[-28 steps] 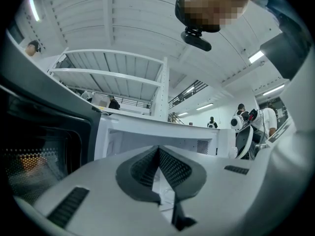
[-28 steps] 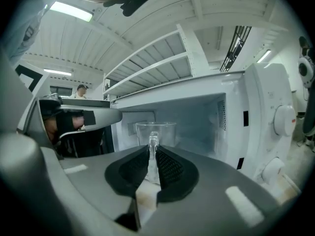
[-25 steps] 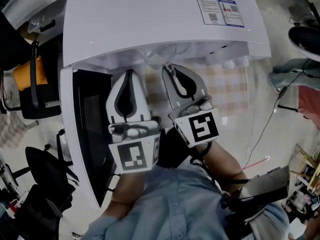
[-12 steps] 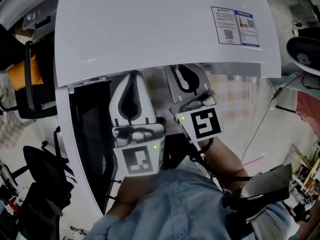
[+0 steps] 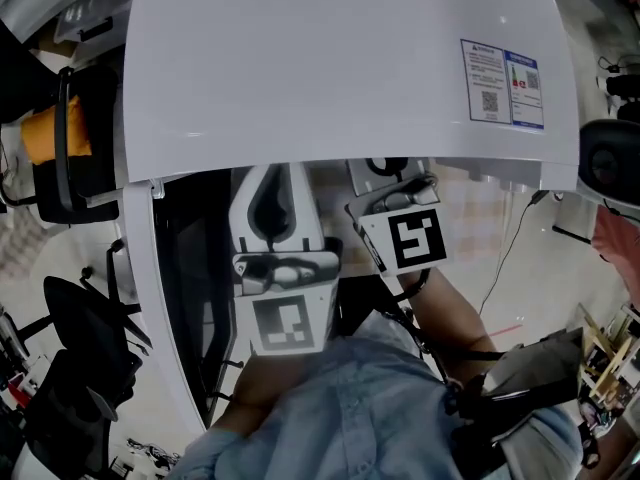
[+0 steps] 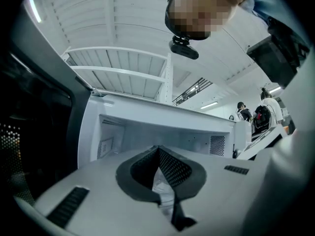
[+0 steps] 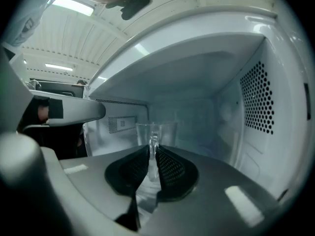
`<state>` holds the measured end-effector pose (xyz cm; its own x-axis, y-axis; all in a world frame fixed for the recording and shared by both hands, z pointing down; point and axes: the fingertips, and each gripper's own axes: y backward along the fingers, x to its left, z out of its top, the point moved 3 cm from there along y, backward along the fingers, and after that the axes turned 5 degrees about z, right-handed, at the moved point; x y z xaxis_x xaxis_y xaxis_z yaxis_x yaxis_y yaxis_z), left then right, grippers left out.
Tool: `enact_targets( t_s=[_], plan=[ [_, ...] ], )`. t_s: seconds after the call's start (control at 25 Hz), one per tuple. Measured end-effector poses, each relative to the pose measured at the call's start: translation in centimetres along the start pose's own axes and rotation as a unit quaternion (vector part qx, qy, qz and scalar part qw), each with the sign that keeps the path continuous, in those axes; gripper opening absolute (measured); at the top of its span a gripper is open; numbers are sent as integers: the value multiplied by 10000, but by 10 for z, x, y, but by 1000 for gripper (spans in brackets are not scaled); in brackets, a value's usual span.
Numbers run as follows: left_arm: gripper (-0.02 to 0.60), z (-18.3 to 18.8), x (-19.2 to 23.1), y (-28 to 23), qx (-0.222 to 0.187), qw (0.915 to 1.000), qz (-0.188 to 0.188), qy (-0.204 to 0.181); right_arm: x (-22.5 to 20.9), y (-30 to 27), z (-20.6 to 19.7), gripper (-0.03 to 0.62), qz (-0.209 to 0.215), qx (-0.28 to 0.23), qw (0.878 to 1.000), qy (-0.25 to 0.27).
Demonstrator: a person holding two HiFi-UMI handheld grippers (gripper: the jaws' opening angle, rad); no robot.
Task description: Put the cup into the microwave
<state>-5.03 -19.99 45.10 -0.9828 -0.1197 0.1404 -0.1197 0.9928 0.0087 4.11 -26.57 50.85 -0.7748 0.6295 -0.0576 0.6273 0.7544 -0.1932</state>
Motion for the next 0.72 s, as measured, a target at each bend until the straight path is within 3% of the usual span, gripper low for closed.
enact_targets(
  t_s=[0.36,0.52,0.6,0.72],
  plan=[
    [6,-3,6,-5,53,9999,77,70,5,-7,-3,36,-117,-12,9998,189],
    [6,-5,10,-8,74,9998,117,106,13,-10,-5,77,-80,22,9996,287],
    [6,-6,11,-9,85,9998,133,120,16,-10,-6,128,-48,68,9994,337],
    [6,-6,10,-8,110,9998,140,115,18,-4,-9,141,-78,133,9994,320]
  ],
)
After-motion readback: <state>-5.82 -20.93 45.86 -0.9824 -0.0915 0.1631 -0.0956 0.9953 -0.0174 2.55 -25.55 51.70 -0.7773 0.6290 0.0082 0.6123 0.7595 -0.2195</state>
